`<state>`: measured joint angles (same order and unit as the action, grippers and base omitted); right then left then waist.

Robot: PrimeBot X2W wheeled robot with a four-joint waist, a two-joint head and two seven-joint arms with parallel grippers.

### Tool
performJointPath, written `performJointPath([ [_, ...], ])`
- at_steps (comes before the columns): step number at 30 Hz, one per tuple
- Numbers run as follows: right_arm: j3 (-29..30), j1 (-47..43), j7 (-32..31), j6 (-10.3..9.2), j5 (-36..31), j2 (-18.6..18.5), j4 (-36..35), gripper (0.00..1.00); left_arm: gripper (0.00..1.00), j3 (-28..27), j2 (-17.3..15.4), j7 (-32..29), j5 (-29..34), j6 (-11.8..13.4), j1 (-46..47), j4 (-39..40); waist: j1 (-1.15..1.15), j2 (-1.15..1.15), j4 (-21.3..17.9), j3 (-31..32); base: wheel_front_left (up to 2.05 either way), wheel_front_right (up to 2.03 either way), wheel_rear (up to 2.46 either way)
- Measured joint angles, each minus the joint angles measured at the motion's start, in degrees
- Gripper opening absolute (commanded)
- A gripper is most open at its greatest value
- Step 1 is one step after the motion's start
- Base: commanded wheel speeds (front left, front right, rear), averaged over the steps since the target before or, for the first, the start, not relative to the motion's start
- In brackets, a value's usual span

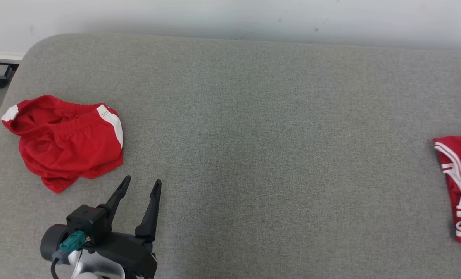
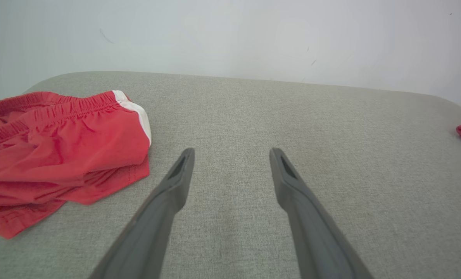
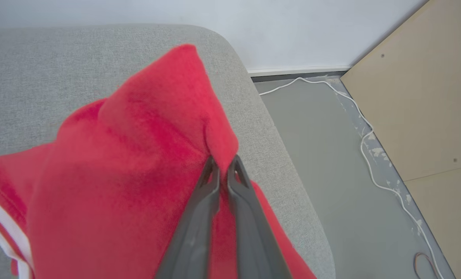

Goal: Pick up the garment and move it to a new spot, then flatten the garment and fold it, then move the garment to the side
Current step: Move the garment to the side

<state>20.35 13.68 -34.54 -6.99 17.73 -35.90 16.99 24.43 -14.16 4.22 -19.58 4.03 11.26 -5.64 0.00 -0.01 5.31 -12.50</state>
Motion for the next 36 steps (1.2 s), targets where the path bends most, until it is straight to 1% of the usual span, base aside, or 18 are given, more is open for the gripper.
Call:
performJointPath([
  [2, 0.42, -0.81, 0.86, 0.24, -0.23, -0.55, 0.3, 0.0, 1.0, -0.04, -0.13, -0.15, 0.01, 0.02, -0.04, 0.25, 0.0, 0.0, -0.05, -0.05, 0.0, 0.0, 0.0],
  [9, 0.68, -1.89, 2.99, 0.26, -1.14, -0.71, 1.48, 0.0, 1.0, 0.09, -0.34, -0.21, 0.15, 0.07, -0.11, 0.86, 0.0, 0.0, -0.47, -0.38, 0.0, 0.0, 0.0],
  [10, 0.59, -1.9, 3.67, 0.27, -1.58, -0.74, 1.34, 0.2, 1.0, 0.12, -0.36, -0.29, 0.16, 0.07, -0.08, 0.88, 0.0, 0.0, -0.55, -0.43, 0.0, 0.0, 0.0],
  [11, 0.59, -1.9, 3.67, 0.27, -1.58, -0.74, 1.34, 1.0, 1.0, 0.12, -0.36, -0.29, 0.16, 0.07, -0.08, 0.88, 0.0, 0.0, -0.55, -0.43, 0.0, 0.0, 0.0],
  [21, -0.67, -1.19, 8.37, 0.49, -2.63, -0.98, 0.94, 1.0, 1.0, 0.3, -0.33, -0.68, 0.33, 0.04, 0.92, 0.88, 0.0, 0.0, -0.71, -0.58, 0.0, 0.0, 0.0],
  [24, -1.68, 0.05, 10.15, 1.33, -2.63, -0.94, 0.83, 1.0, 1.0, 0.34, -0.21, -0.67, 0.33, 0.04, 1.08, 0.73, 0.0, 0.0, -0.65, -0.4, 0.0, 0.0, 0.0],
  [27, -2.43, 2.33, 13.14, 2.78, -2.07, -0.41, -0.16, 1.0, 1.0, 0.32, 0.1, -0.65, 0.32, 0.04, 1.17, 0.46, 0.0, 0.0, -0.51, 0.11, 0.0, 0.0, 0.0],
  [28, -2.85, 2.85, 14.29, 3.54, -1.56, -0.01, -0.78, 1.0, 1.0, 0.3, 0.26, -0.56, 0.32, 0.04, 1.3, 0.34, 0.0, 0.0, -0.44, 0.34, 0.0, 0.0, 0.0],
  [29, -2.93, 3.55, 15.26, 3.87, -0.65, 1.09, -1.25, 1.0, 1.0, 0.25, 0.46, -0.42, 0.32, 0.05, 1.5, 0.13, 0.0, 0.0, -0.38, 0.6, 0.0, 0.0, 0.0],
  [31, -3.23, 4.63, 17.34, 4.59, 2.1, 4.6, -2.25, 1.0, 1.0, 0.1, 0.85, -0.08, 0.31, 0.05, 2.25, -0.43, 0.0, 0.0, -0.27, 1.2, 0.0, 0.0, 0.0],
  [33, -4.31, 4.72, 19.41, 6.2, 4.45, 8.46, -3.33, 1.0, 1.0, -0.11, 1.11, 0.34, 0.24, 0.07, 2.46, -1.04, 0.0, 0.0, -0.17, 1.94, 0.0, 0.0, 0.0],
  [34, -4.74, 4.56, 20.22, 6.49, 5.56, 10.33, -3.92, 1.0, 1.0, -0.22, 1.2, 0.62, 0.11, 0.07, 2.46, -1.29, 0.0, 0.0, -0.12, 2.36, 0.0, 0.0, 0.0],
  [35, -5.63, 4.25, 21.14, 7.36, 6.13, 11.74, -4.5, 1.0, 1.0, -0.43, 1.22, 0.71, 0.03, 0.07, 2.47, -1.49, 0.0, 0.0, -0.08, 2.81, 0.0, 0.0, 0.0],
  [36, -6.35, 3.87, 21.92, 7.69, 6.47, 13.15, -5.09, 1.0, 1.0, -0.74, 1.32, 1.02, -0.01, 0.08, 2.48, -1.83, 0.0, 0.0, -0.04, 3.29, 0.0, 0.0, 0.0],
])
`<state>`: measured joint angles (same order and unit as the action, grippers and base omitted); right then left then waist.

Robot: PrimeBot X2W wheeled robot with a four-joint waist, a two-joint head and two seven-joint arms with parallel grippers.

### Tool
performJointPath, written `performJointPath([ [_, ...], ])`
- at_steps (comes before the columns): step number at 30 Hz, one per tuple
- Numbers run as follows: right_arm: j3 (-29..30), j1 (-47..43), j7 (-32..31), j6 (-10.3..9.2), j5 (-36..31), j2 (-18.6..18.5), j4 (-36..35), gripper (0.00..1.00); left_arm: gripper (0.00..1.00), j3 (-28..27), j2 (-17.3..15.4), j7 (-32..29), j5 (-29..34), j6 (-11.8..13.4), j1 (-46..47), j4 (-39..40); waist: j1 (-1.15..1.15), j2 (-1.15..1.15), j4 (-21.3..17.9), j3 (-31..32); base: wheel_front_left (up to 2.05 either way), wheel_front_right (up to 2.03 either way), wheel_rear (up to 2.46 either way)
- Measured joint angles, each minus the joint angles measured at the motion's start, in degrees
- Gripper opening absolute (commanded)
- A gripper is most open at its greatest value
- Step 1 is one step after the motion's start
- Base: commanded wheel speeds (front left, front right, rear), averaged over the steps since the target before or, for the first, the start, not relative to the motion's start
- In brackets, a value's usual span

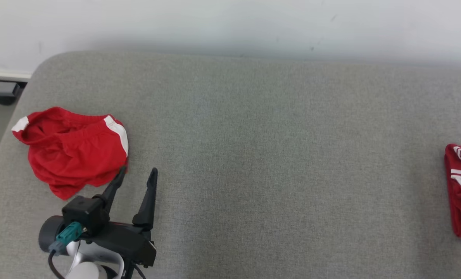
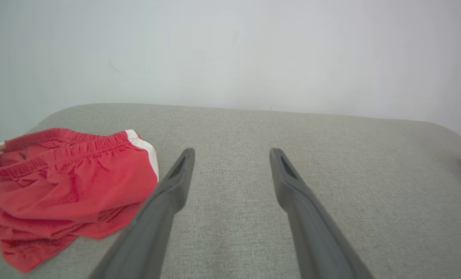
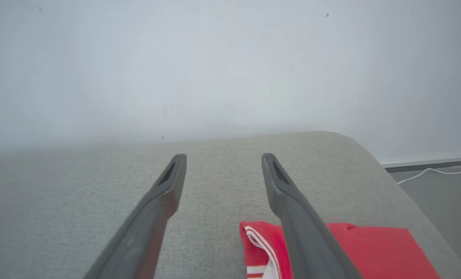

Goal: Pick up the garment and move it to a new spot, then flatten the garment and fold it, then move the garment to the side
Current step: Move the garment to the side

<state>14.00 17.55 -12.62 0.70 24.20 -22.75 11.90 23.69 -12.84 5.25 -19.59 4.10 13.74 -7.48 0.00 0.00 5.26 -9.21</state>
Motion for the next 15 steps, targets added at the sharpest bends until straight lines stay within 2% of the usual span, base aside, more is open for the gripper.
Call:
performJointPath([
  [3, -1.86, -2.11, 2.68, 0.55, 0.53, 4.23, -2.11, 1.0, 1.0, -0.62, 0.05, 0.78, -0.03, 0.29, -0.01, -0.79, 0.0, 0.0, 0.05, 1.58, 0.0, 0.0, 0.0],
  [8, -4.77, -6.63, 6.68, 1.82, 0.52, 8.46, -5.19, 1.0, 1.0, -0.75, 0.1, 2.04, -0.04, 0.42, -0.09, -1.38, 0.0, 0.0, -0.1, 4.53, 0.0, 0.0, 0.0],
  [11, -4.87, -9.53, 8.82, 1.77, 0.52, 10.73, -7.24, 1.0, 1.0, -0.65, 0.33, 2.44, -0.12, 0.43, -0.34, -2.11, -0.01, 0.0, -0.27, 6.4, 0.0, 0.0, 0.0],
  [15, -4.88, -14.01, 11.13, 0.75, 0.44, 12.81, -9.7, 1.0, 1.0, -0.62, 0.57, 2.46, -0.52, 0.44, -1.02, -2.4, -0.01, 0.0, -0.46, 8.79, 0.0, 0.0, 0.0],
])
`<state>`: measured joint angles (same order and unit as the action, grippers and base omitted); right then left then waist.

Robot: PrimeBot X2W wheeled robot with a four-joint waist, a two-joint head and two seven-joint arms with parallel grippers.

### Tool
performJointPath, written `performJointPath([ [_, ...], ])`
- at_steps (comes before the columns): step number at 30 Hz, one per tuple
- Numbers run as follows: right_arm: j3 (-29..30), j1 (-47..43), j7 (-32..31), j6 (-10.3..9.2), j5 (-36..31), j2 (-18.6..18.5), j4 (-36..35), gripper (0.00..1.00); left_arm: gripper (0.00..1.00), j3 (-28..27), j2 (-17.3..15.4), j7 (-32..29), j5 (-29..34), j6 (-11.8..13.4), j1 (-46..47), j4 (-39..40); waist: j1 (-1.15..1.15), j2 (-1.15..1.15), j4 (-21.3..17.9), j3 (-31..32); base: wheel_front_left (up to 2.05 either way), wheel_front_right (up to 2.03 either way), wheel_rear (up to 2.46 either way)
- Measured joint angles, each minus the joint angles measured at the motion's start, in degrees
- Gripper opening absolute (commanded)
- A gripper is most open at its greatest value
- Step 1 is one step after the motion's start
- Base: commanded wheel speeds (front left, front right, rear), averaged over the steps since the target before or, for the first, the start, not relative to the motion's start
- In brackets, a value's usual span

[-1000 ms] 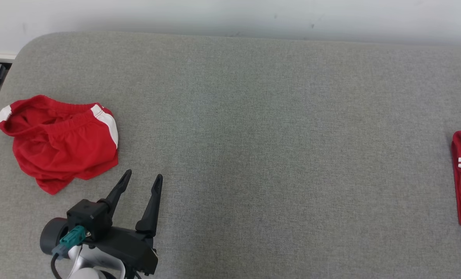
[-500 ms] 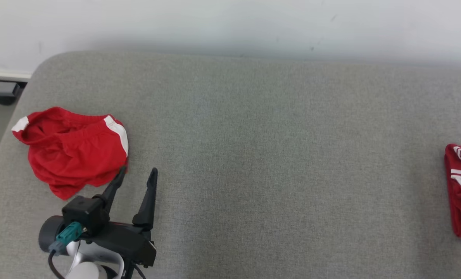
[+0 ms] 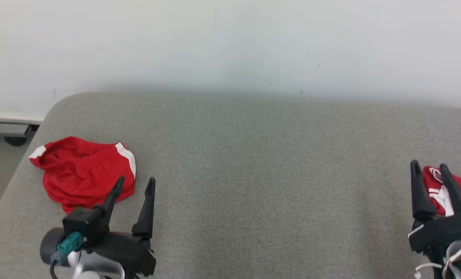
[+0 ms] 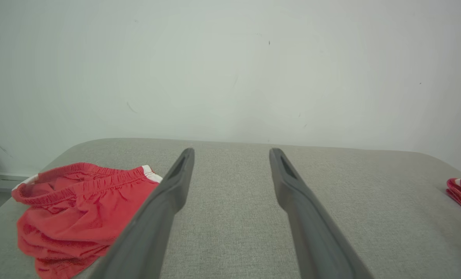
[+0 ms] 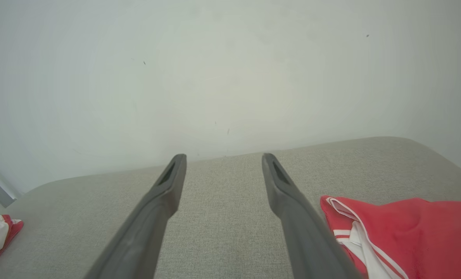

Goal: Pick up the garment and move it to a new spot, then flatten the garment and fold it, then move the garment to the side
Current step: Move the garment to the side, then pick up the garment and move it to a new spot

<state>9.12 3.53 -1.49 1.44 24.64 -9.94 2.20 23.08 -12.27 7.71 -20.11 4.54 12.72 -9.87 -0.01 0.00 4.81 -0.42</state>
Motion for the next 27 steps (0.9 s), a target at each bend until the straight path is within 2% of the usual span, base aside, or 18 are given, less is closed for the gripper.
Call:
performJointPath([
  [3, 0.36, -2.96, 1.44, -1.26, -0.07, 1.75, -1.14, 1.0, 1.0, -0.03, -0.08, -0.01, -0.1, 0.01, -1.57, -0.12, 0.0, 0.0, -0.17, 1.49, 0.0, 0.0, 0.0],
  [8, 0.12, -7.3, 2.3, -1.97, -0.54, 2.92, -2.2, 1.0, 1.0, -0.05, -0.37, -0.57, -0.35, 0.05, -2.78, -0.45, 0.0, 0.0, -0.56, 2.95, 0.0, 0.0, 0.0],
  [27, -1.47, -7.67, 3.1, -1.6, -0.73, 3.41, -0.63, 1.0, 1.0, -0.09, -0.57, -2.01, -1.67, 0.49, -4.17, -0.19, 0.01, 0.0, -0.88, 2.89, 0.0, 0.0, 0.0],
])
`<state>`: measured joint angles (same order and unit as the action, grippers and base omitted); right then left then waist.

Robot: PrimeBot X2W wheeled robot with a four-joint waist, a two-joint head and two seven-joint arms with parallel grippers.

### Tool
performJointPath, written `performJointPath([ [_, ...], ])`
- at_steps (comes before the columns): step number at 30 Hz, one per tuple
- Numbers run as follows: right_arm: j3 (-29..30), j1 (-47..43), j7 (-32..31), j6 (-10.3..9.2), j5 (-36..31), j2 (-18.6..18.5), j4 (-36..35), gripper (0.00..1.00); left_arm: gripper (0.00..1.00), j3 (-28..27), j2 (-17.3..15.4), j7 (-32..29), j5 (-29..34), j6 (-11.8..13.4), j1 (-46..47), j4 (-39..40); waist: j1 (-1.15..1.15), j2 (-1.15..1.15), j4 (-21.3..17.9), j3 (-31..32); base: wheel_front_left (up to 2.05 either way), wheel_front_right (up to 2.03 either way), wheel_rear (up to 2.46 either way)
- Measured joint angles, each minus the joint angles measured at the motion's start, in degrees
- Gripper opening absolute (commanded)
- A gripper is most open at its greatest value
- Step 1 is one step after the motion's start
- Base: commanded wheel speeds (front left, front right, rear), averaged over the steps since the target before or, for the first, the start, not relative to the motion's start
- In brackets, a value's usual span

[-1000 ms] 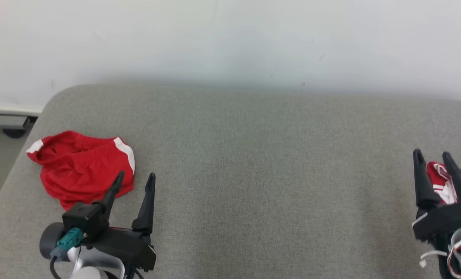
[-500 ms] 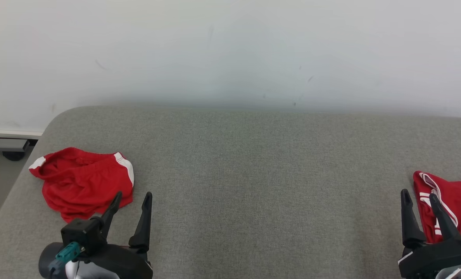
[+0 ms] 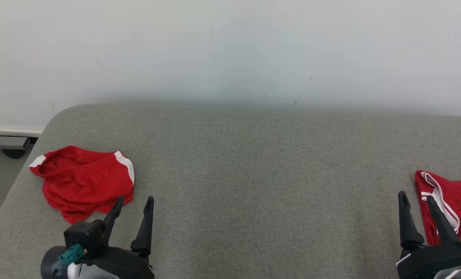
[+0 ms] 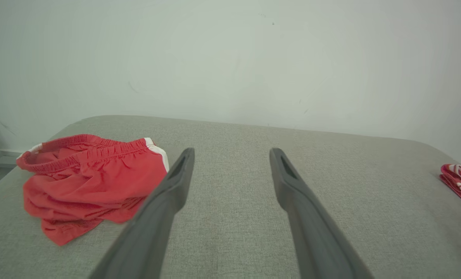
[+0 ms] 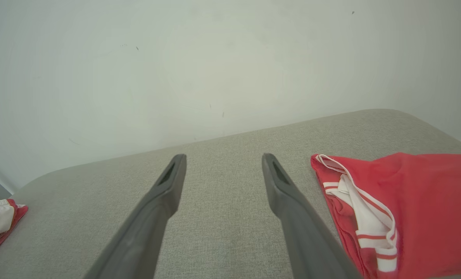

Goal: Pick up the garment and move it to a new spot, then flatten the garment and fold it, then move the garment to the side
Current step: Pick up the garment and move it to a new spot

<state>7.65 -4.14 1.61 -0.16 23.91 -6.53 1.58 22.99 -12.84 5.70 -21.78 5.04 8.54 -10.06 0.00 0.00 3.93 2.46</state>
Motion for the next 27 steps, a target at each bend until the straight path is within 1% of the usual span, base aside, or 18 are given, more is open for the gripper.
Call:
performJointPath([
  [6, 0.67, -0.15, 0.27, 0.0, 0.01, -0.13, -0.04, 1.0, 1.0, 0.53, 0.15, -0.41, 0.02, -0.02, 0.18, -0.11, 0.0, 0.0, 1.34, -0.01, 0.0, 0.0, 0.0],
  [12, 0.9, -0.66, 0.44, 0.32, 0.13, -0.24, 0.0, 1.0, 1.0, 1.2, 0.13, -0.87, 0.26, -0.02, 0.31, -0.08, 0.0, 0.0, 3.73, -0.05, 0.0, 0.0, 0.0],
  [18, -0.02, -1.26, 0.48, 0.73, 0.19, -0.22, 0.09, 1.0, 1.0, 1.41, 0.07, -1.05, 0.53, 0.01, 0.22, 0.03, 0.0, 0.0, 7.42, -0.23, 0.0, 0.0, 0.0],
  [20, -0.64, -1.03, 0.4, 1.25, 0.19, -0.21, 0.35, 1.0, 1.0, 1.1, -0.1, -1.05, 0.58, 0.07, 0.07, 0.21, 0.0, 0.0, 8.86, -0.29, 0.0, 0.0, 0.0],
  [21, -0.64, -1.03, 0.4, 1.25, 0.19, -0.21, 0.35, 1.0, 1.0, 1.1, -0.1, -1.05, 0.58, 0.07, 0.07, 0.21, 0.0, 0.0, 8.86, -0.29, 0.0, 0.0, 0.0],
  [27, -3.08, 1.86, -0.11, 2.04, 0.18, -0.02, 1.51, 1.0, 1.0, -0.74, -1.53, -0.93, 0.67, 0.86, -2.4, 1.78, 0.0, 0.0, 13.52, -0.44, 0.0, 0.0, 0.0],
])
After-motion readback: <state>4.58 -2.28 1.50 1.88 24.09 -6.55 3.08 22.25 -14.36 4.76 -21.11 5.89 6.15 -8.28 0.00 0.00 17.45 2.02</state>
